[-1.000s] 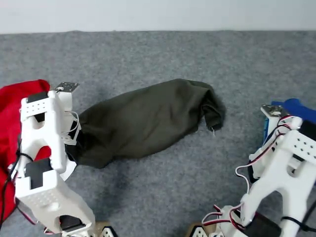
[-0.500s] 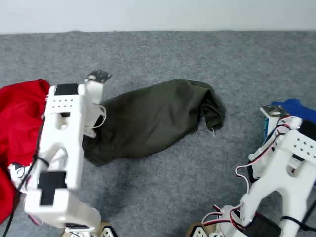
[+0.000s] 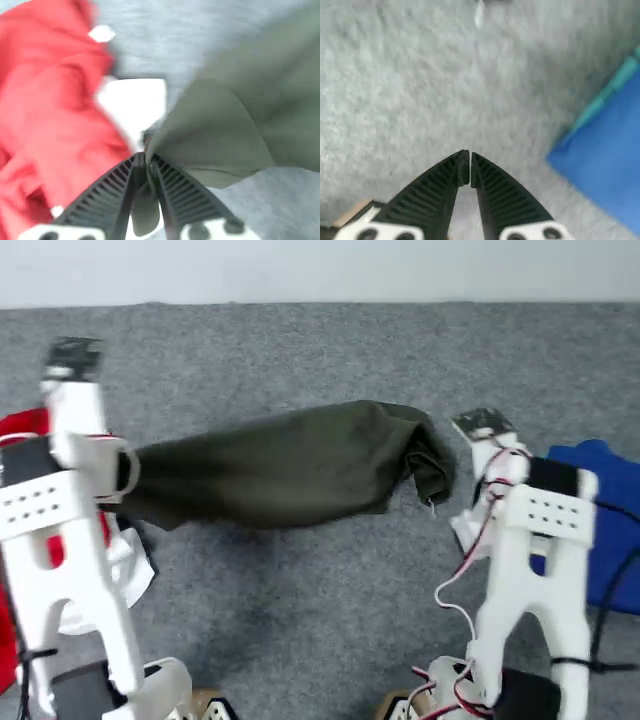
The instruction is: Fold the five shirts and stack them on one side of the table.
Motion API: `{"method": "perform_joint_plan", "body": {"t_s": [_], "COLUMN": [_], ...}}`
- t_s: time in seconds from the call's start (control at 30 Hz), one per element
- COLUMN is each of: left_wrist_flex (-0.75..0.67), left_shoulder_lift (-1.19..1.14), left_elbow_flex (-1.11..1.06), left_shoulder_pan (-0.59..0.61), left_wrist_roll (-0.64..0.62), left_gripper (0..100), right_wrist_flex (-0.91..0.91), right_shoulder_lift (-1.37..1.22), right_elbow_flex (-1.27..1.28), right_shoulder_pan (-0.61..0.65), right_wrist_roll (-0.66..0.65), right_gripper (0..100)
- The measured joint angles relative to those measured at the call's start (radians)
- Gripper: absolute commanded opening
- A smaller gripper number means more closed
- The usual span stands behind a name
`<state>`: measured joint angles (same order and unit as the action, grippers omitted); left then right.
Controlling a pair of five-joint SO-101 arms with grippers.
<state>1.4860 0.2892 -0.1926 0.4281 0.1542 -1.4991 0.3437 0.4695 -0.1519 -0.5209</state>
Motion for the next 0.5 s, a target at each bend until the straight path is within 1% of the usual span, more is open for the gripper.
{"method": "perform_joint_plan", "body": {"t_s": [0.07, 0.17, 0.3, 0.5], "left_wrist_flex": [-0.023, -0.04, -0.049, -0.074], "left_shoulder_lift": [0.0, 0.0, 0.0, 0.0], "left_elbow_flex": [0.0, 0.0, 0.0, -0.005], "left_shoulder_pan": [0.069, 0.13, 0.144, 0.144], "left_wrist_roll": [0.0, 0.0, 0.0, -0.002], "left_gripper": [1, 1, 1, 1], "right_wrist_flex": [0.037, 0.087, 0.1, 0.101], "right_shoulder_lift": [-0.048, -0.141, -0.276, -0.496], "right_elbow_flex": [0.0, 0.0, -0.051, -0.259], "right_shoulder_pan": [0.063, 0.143, 0.262, 0.388], "right_wrist_roll": [0.009, 0.017, 0.049, 0.075], "right_gripper": [0.9, 0.9, 0.9, 0.9]}}
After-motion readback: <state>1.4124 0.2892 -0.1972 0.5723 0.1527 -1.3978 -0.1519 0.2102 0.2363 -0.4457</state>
